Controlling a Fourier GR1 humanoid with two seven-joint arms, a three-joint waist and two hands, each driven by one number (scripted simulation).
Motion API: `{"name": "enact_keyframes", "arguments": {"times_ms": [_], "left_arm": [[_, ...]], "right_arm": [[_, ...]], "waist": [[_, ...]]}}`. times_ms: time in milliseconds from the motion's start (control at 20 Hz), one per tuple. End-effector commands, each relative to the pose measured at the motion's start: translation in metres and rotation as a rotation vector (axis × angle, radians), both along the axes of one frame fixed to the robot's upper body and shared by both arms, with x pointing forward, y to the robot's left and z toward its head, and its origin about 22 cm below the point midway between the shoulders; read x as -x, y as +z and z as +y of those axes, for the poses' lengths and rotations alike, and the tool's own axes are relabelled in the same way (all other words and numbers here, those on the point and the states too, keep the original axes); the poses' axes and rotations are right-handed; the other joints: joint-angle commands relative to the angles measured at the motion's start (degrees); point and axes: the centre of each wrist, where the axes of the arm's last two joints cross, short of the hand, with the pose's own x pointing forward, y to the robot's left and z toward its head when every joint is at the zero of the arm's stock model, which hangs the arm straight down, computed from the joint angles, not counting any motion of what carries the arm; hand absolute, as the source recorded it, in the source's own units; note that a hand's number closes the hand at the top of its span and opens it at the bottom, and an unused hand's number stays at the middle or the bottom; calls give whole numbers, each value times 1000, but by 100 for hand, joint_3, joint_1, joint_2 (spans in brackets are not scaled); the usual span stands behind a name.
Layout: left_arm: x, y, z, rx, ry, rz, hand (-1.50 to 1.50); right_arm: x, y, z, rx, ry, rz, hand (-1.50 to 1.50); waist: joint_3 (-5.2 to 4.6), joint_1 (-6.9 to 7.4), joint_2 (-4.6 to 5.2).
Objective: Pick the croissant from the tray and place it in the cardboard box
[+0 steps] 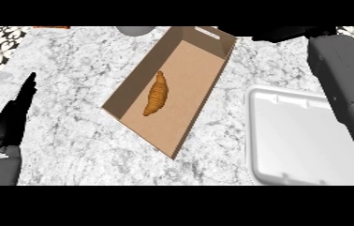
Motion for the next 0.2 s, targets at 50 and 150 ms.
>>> {"name": "enact_keyframes", "arguments": {"times_ms": [50, 150], "left_arm": [[-4, 1, 4, 0, -5, 7, 0], [-2, -10, -16, 14, -18, 11, 0]], "right_arm": [[16, 5, -62, 36, 26, 10, -150], [25, 0, -83, 99, 53, 54, -150]], "waist": [[1, 36, 19], [2, 28, 10]]}}
